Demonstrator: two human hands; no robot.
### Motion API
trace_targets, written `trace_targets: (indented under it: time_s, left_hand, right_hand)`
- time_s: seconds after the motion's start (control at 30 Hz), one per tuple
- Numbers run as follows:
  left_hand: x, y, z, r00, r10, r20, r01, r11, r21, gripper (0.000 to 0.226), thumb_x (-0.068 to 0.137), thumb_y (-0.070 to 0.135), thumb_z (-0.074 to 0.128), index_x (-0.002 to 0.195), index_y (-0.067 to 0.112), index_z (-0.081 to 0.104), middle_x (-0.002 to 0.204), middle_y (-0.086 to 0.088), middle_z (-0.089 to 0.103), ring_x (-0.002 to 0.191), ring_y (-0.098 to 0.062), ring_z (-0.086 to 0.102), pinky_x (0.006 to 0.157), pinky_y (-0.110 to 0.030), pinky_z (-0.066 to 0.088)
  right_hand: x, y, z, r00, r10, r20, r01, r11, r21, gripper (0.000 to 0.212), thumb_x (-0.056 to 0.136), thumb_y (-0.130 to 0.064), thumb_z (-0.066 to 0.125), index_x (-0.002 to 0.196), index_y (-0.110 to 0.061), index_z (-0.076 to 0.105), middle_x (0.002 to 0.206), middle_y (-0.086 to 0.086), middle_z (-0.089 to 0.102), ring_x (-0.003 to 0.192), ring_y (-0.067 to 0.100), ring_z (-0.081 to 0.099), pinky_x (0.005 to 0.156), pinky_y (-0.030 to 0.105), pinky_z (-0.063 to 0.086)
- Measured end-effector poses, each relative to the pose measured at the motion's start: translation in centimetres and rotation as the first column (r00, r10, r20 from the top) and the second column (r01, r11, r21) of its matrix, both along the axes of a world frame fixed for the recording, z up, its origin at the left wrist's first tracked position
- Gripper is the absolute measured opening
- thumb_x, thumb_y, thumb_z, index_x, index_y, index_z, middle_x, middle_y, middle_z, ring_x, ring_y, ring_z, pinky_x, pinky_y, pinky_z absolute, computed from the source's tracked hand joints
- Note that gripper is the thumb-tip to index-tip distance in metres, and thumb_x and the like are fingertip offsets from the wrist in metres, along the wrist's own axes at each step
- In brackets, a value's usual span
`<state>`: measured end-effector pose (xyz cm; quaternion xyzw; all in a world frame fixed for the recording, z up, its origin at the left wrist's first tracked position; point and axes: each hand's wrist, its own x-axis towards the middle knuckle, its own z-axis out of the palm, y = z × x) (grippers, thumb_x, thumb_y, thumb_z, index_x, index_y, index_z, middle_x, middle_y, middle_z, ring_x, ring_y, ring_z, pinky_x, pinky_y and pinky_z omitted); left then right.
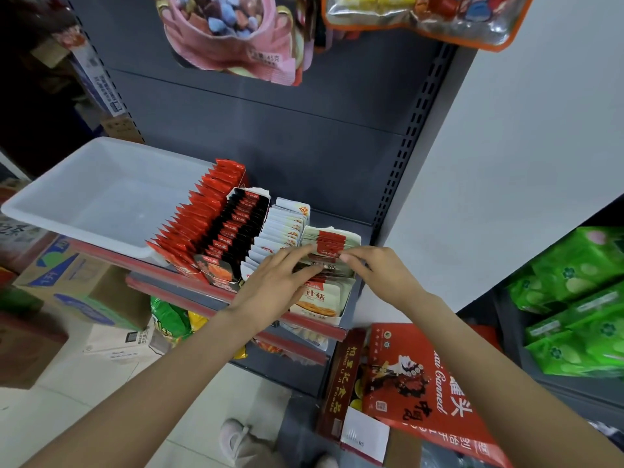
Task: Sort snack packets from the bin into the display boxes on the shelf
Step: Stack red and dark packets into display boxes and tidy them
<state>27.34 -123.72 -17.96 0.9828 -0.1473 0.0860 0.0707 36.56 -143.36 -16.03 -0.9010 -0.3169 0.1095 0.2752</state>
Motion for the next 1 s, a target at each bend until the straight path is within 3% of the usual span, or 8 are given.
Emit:
trace_targets:
  time_s: [0.13, 0.27, 0.43, 0.53, 0.63, 0.8, 0.9, 1.0]
  left_hand:
    - [-0.2, 0.2, -0.4, 0.999, -0.04, 0.029, 0.04, 0.999, 0.012, 0.055, 0.066, 0.007, 0.084, 0.116, 0.022, 0.066, 0.126, -0.006, 0.058, 0.115, -0.025, 0.056, 0.09, -0.039, 0.051]
    - [0.3, 0.6, -1.2, 0.998, -0.064, 0.026, 0.064, 0.998, -0.013, 0.061, 0.055, 0.001, 0.088, 0.109, 0.023, 0.068, 0.099, 0.006, 0.067, 0.095, -0.015, 0.062, 0.084, -0.03, 0.052]
    - [0.2, 0.5, -1.3, 1.0, -0.023, 0.012, 0.022, 1.0, 0.015, 0.069, 0.047, -0.006, 0.088, 0.106, 0.022, 0.067, 0.082, 0.007, 0.068, 0.072, -0.014, 0.063, 0.074, -0.026, 0.052]
    - [0.3, 0.1, -1.3, 1.0, 0.016, 0.013, -0.017, 0.999, 0.028, 0.074, 0.046, -0.01, 0.084, 0.111, 0.018, 0.064, 0.091, 0.003, 0.068, 0.081, -0.017, 0.065, 0.078, -0.028, 0.052]
    - [0.4, -0.6, -1.0, 0.999, 0.027, -0.027, -0.026, 0.999, 0.046, 0.068, 0.072, -0.005, 0.071, 0.133, 0.016, 0.048, 0.123, -0.003, 0.058, 0.114, -0.021, 0.055, 0.099, -0.031, 0.04]
    - [0.0, -0.3, -1.4, 0.999, 0.038, -0.015, -0.037, 0.999, 0.039, 0.071, 0.083, -0.001, 0.064, 0.144, 0.016, 0.034, 0.139, -0.005, 0.047, 0.127, -0.022, 0.045, 0.108, -0.031, 0.033]
    - [-0.6, -0.2, -1.6, 1.0, 0.023, -0.006, -0.023, 1.0, 0.006, 0.068, 0.086, -0.003, 0.057, 0.147, 0.015, 0.03, 0.147, -0.007, 0.038, 0.134, -0.024, 0.038, 0.112, -0.031, 0.02]
    - [-0.9, 0.2, -1.7, 1.0, -0.006, 0.0, 0.006, 1.0, 0.002, 0.071, 0.084, -0.004, 0.057, 0.147, 0.015, 0.03, 0.15, -0.009, 0.034, 0.138, -0.024, 0.033, 0.113, -0.031, 0.01]
  right_hand:
    - [0.2, 0.9, -0.1, 0.996, -0.01, 0.086, 0.027, 0.979, -0.2, 0.038, 0.095, -0.033, 0.053, 0.131, -0.021, 0.054, 0.121, 0.002, 0.064, 0.106, 0.02, 0.06, 0.088, 0.034, 0.049]
    - [0.0, 2.0, -0.9, 0.949, 0.079, 0.305, 0.059, 0.907, -0.418, 0.022, 0.095, -0.018, 0.049, 0.114, -0.022, 0.059, 0.107, 0.002, 0.066, 0.093, 0.025, 0.062, 0.075, 0.037, 0.053]
    - [-0.4, 1.4, -0.6, 0.921, -0.084, 0.381, 0.143, 0.981, -0.129, 0.021, 0.094, -0.008, 0.048, 0.107, -0.01, 0.066, 0.099, 0.007, 0.068, 0.091, 0.027, 0.06, 0.072, 0.04, 0.052]
    - [-1.0, 0.9, -0.9, 0.937, -0.055, 0.344, 0.129, 0.972, -0.198, 0.042, 0.092, -0.001, 0.05, 0.131, -0.017, 0.053, 0.108, 0.006, 0.063, 0.096, 0.025, 0.057, 0.072, 0.038, 0.052]
    - [-1.6, 0.8, -2.1, 0.976, 0.03, 0.214, 0.055, 0.924, -0.379, 0.07, 0.091, 0.0, 0.05, 0.15, -0.023, 0.019, 0.128, 0.006, 0.051, 0.115, 0.024, 0.047, 0.084, 0.034, 0.049]
    - [-1.8, 0.0, -2.2, 0.957, -0.061, 0.283, 0.079, 0.995, -0.053, 0.05, 0.091, -0.001, 0.055, 0.137, -0.017, 0.048, 0.124, 0.01, 0.059, 0.105, 0.025, 0.06, 0.088, 0.029, 0.049]
    - [-2.0, -0.1, -2.0, 0.972, -0.141, 0.186, 0.116, 0.984, 0.139, 0.03, 0.094, -0.006, 0.052, 0.122, -0.011, 0.061, 0.116, 0.01, 0.064, 0.101, 0.022, 0.062, 0.089, 0.022, 0.045]
    - [-2.1, -0.3, -1.5, 0.992, -0.095, 0.083, 0.082, 0.985, 0.151, 0.023, 0.092, -0.02, 0.058, 0.114, -0.014, 0.063, 0.108, 0.005, 0.065, 0.09, 0.019, 0.061, 0.084, 0.026, 0.049]
